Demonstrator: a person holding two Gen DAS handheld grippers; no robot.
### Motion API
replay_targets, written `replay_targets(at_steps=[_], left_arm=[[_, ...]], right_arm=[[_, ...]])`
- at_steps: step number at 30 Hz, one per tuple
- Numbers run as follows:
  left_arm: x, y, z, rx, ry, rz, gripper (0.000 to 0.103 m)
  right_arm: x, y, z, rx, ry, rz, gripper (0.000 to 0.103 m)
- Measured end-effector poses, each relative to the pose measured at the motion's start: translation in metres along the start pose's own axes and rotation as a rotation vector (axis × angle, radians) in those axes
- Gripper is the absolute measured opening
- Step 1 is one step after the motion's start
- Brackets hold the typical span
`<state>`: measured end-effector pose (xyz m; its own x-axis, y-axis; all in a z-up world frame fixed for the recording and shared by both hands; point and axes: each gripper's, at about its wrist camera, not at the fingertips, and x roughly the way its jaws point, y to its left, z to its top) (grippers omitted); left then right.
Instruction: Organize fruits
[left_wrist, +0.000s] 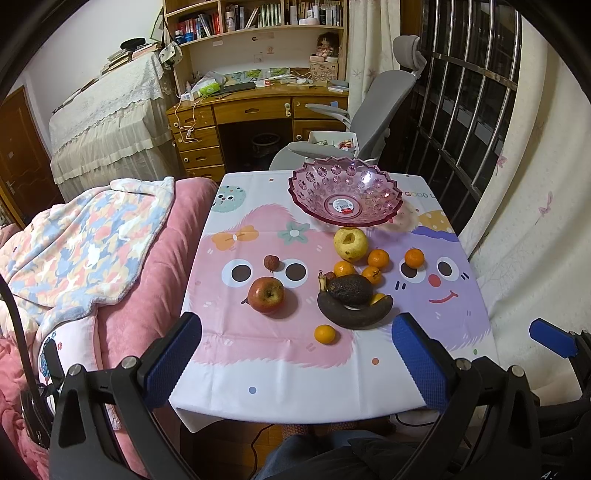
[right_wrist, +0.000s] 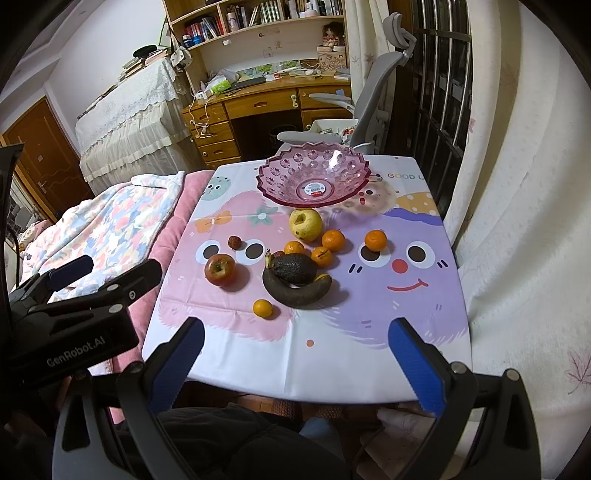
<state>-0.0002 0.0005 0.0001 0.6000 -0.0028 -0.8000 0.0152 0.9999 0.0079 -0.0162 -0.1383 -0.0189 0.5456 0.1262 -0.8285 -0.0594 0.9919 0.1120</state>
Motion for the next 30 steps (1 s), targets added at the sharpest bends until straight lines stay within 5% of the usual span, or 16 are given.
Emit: replay_targets(at_steps=[30], left_arm=[[0.005, 0.025, -0.006, -0.049, 0.06, 0.048, 0.102]], right_arm=[[0.003, 0.002, 0.002, -0.005, 0.028, 0.049, 0.1]])
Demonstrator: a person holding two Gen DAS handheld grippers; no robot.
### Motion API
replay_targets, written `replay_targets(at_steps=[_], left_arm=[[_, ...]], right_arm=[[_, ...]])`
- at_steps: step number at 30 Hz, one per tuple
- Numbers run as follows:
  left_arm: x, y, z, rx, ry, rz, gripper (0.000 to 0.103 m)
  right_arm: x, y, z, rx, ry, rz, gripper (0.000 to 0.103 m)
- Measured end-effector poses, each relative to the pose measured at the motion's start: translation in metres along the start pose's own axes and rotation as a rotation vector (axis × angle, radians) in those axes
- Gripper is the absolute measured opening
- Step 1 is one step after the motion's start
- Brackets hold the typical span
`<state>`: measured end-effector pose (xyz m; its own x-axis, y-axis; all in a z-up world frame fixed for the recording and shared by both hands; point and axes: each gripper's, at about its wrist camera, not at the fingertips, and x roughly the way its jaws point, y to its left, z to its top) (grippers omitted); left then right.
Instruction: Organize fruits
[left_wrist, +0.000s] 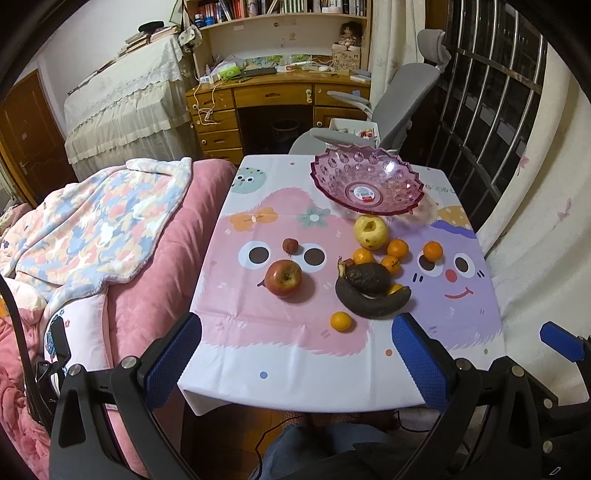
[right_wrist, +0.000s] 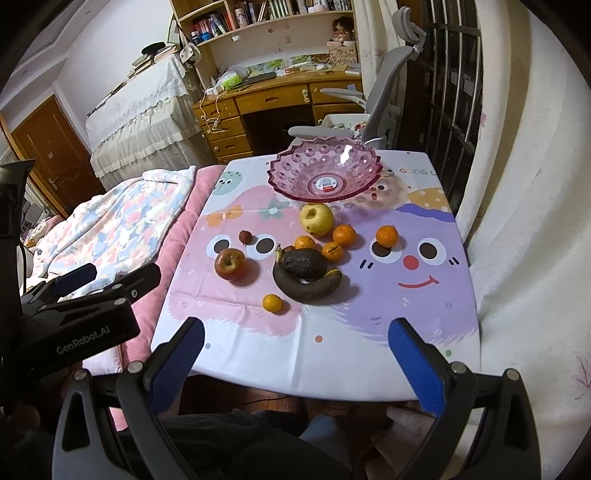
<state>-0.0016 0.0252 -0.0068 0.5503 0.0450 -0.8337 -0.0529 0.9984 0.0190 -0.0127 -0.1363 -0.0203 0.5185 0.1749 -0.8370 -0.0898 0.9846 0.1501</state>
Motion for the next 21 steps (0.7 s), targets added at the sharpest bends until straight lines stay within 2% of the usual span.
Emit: replay_targets(at_steps=[11, 17, 21], left_arm=[[0.019, 0.038, 0.004, -0.016, 0.022, -0.028, 0.102], [0.039, 0.065, 0.008, 0.025, 0.027, -0.054, 0.102], [0.06, 0.079, 0.011, 0.062, 0.074, -0.074, 0.102]], right_arm=[[0.016, 0.021, 0.003, -0.024, -0.04, -0.011, 0.1], [0.04, 0.034, 0.0, -0.009, -0.062, -0.048, 0.1], [0.056, 0.043, -0.005, -0.02, -0.1, -0.07, 0.1]])
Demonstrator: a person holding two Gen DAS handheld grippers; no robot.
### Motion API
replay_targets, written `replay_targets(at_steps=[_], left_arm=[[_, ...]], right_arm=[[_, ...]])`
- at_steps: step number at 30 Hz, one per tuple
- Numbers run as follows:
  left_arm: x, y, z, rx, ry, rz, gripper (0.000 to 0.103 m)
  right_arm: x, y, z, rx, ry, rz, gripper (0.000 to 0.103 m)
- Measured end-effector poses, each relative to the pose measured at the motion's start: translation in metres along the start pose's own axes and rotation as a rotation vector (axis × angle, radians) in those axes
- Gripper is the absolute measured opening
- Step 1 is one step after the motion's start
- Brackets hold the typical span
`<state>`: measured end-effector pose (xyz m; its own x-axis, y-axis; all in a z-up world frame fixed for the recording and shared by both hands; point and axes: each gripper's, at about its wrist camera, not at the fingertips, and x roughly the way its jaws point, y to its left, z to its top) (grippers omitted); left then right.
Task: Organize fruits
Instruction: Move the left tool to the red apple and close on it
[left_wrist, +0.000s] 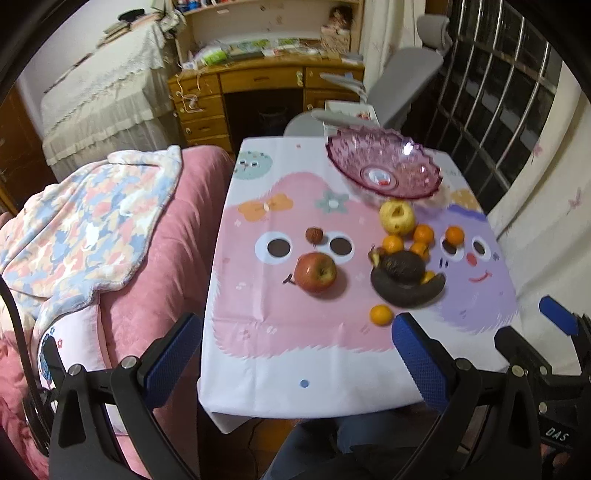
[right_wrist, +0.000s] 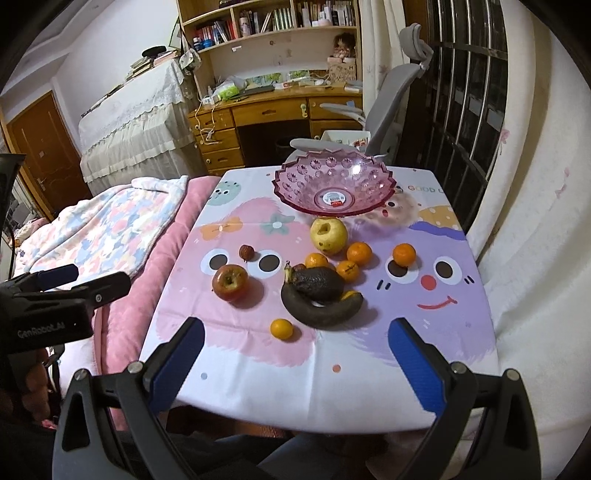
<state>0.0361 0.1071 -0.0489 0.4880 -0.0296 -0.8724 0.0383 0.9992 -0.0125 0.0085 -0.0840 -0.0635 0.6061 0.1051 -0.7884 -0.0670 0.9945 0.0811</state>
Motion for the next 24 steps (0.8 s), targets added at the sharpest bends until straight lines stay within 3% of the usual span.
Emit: replay_targets(at_steps=[11, 18, 22, 24], left_arm=[[0.053, 0.017, 0.011, 0.039, 0.08, -0.086, 0.102], [0.099, 0.007, 0.028, 0.08, 0.176, -0.094, 0.102], [0.128, -0.005, 0.037, 0.125, 0.225, -0.071, 0.102], [0.143, -0.011, 0.042, 0.148, 0.249, -0.059, 0.102]], right_arm=[[0.056, 0.025, -0.026, -0.13, 0.04, -0.054, 0.096], [0.103, 0.033, -0.041, -0.162, 0.112, -0.047, 0.084], [0.125, 0.043, -0.048, -0.254, 0.096, -0.034, 0.081], [0.139, 0.045, -0.049, -0.293, 0.122, -0.057, 0.075]])
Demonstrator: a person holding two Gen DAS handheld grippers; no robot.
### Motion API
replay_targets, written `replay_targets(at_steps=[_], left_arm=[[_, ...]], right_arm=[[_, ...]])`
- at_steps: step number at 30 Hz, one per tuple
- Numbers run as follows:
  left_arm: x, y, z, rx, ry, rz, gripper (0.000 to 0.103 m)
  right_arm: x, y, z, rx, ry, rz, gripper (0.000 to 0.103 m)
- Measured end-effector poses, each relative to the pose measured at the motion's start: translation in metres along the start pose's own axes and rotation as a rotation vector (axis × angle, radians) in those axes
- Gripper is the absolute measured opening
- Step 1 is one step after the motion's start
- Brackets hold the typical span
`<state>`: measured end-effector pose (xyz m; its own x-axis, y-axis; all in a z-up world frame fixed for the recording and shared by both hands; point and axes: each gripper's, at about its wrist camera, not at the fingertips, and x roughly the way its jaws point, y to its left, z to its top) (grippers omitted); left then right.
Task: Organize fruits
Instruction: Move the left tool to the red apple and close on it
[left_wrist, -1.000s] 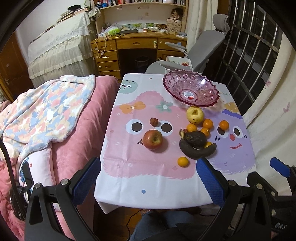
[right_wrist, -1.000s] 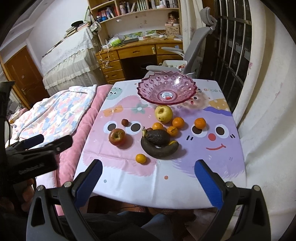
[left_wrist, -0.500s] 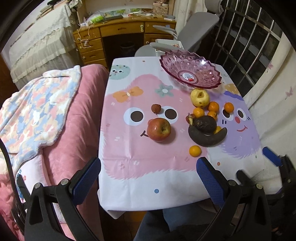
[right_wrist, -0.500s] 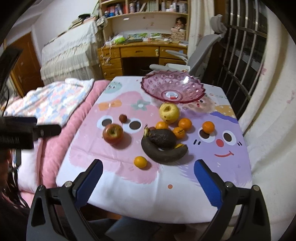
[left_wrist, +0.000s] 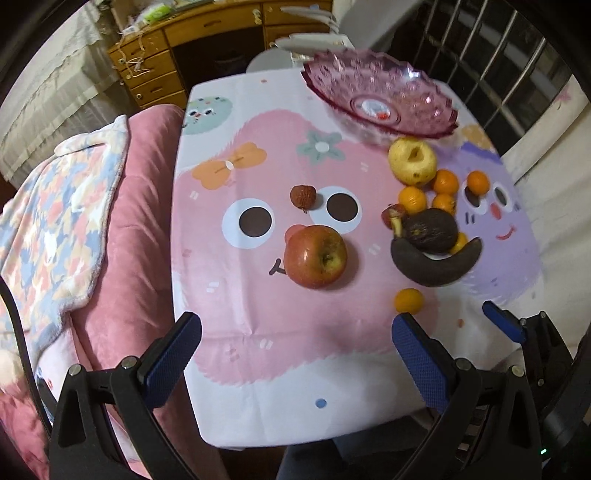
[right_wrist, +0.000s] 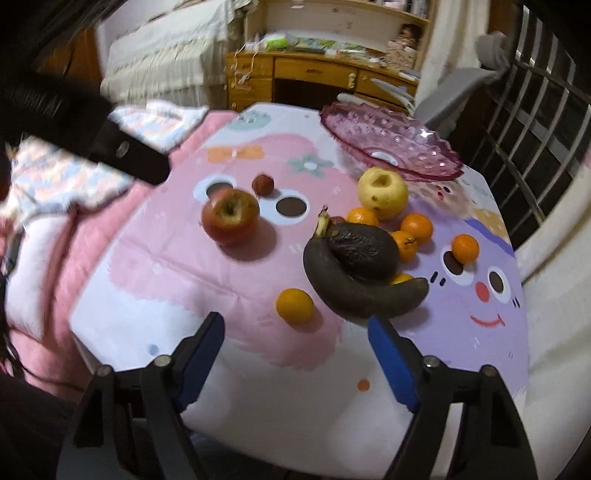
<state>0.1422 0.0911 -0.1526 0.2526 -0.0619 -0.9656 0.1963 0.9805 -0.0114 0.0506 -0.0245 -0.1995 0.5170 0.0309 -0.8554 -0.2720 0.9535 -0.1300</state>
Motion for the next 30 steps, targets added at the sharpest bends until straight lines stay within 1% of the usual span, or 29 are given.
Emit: replay_targets(at_steps=[1, 2, 3, 6, 9, 11, 14, 16, 21, 24, 25, 27, 28, 29, 30], left_arm=[[0.006, -0.001, 0.005, 0.006, 0.011, 0.005, 0.102], [0.015, -0.003, 0.011, 0.01, 0.026, 0.01, 0.102], [0.022, -0.003, 0.015, 0.012, 0.04, 0.013, 0.102], [0.046, -0.005, 0.029, 0.011, 0.088, 0.021, 0.102], [0.068, -0.009, 0.041, 0.018, 0.138, 0.025, 0.102], [0.08, -0.011, 0.048, 0.016, 0.175, 0.014, 0.102], [0.098, -0.013, 0.059, 0.006, 0.223, -0.007, 0.102], [0.109, -0.014, 0.065, -0.001, 0.25, 0.004, 0.102], [0.133, -0.01, 0.076, -0.032, 0.305, 0.019, 0.102], [0.146, -0.008, 0.076, -0.047, 0.336, 0.026, 0.101], [0.149, -0.007, 0.075, -0.051, 0.345, 0.024, 0.098], [0.155, -0.004, 0.074, -0.054, 0.356, 0.017, 0.098], [0.157, -0.003, 0.074, -0.053, 0.358, 0.013, 0.098], [0.158, -0.004, 0.074, -0.053, 0.361, 0.012, 0.098], [0.16, -0.004, 0.073, -0.051, 0.361, 0.006, 0.095]], right_arm=[[0.005, 0.001, 0.0, -0.008, 0.013, 0.0, 0.072], [0.013, 0.001, 0.0, -0.017, 0.027, 0.019, 0.07], [0.02, 0.002, 0.0, -0.028, 0.034, 0.037, 0.07], [0.038, 0.004, 0.0, -0.075, 0.057, 0.042, 0.069], [0.052, 0.003, 0.004, -0.105, 0.064, 0.066, 0.067], [0.06, 0.001, 0.007, -0.124, 0.075, 0.076, 0.065], [0.073, -0.004, 0.012, -0.133, 0.097, 0.109, 0.062], [0.08, -0.007, 0.016, -0.128, 0.114, 0.13, 0.062], [0.08, -0.013, 0.018, -0.139, 0.112, 0.172, 0.062], [0.079, -0.016, 0.018, -0.125, 0.114, 0.182, 0.058], [0.078, -0.015, 0.018, -0.13, 0.114, 0.179, 0.057], [0.078, -0.015, 0.019, -0.135, 0.116, 0.174, 0.052], [0.078, -0.016, 0.018, -0.128, 0.117, 0.182, 0.046], [0.078, -0.016, 0.017, -0.122, 0.118, 0.187, 0.044], [0.077, -0.015, 0.016, -0.119, 0.12, 0.191, 0.043]])
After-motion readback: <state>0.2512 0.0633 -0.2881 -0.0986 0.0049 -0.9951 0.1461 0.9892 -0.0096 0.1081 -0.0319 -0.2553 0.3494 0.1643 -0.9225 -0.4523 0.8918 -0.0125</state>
